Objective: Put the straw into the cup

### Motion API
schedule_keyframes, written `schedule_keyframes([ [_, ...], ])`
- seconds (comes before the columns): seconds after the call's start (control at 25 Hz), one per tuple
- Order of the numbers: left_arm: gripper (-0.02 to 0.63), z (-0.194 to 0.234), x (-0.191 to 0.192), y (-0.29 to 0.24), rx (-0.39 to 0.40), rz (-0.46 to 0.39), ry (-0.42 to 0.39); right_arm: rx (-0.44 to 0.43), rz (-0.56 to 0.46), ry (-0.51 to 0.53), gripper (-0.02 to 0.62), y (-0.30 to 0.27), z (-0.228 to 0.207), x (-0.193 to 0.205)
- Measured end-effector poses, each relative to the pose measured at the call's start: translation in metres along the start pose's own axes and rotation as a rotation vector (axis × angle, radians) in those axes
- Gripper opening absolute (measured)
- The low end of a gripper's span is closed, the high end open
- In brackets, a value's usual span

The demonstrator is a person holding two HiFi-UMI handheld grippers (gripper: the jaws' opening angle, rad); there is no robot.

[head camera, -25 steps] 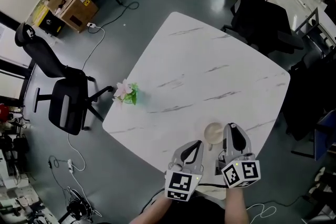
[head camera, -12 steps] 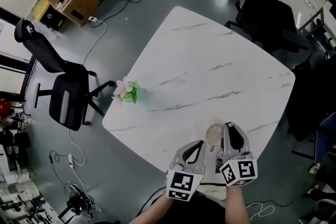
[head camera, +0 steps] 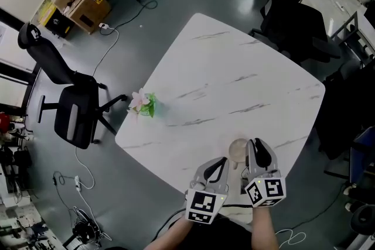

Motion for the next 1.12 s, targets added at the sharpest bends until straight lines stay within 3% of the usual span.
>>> schedule_keyframes([
  [0.52, 0.002, -0.012, -0.023, 0.016, 0.022, -0.081, -0.063, 0.016, -0.092, 0.004, 0.084, 0.043, 0.006, -0.03],
  [0.92, 0.002, -0.027, -0.048, 0.04, 0.034, -0.192, -0.129, 0.033, -0.187, 0.034, -0.008, 0.091, 0.021, -0.049],
  [1.12, 0.002, -0.04, -0.062, 0.051, 0.049, -0.26, -0.168, 0.031, -0.226, 0.046, -0.008, 0.114, 0.028, -0.057],
])
Point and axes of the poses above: the fingertips, and each gripper's own axes: y backward along the fingers, z to its left, x out of its underside, the point moved 6 cm from there along y, backward along the fingers, and after that the axes turned 15 degrees about x, right-handed, at the moved point
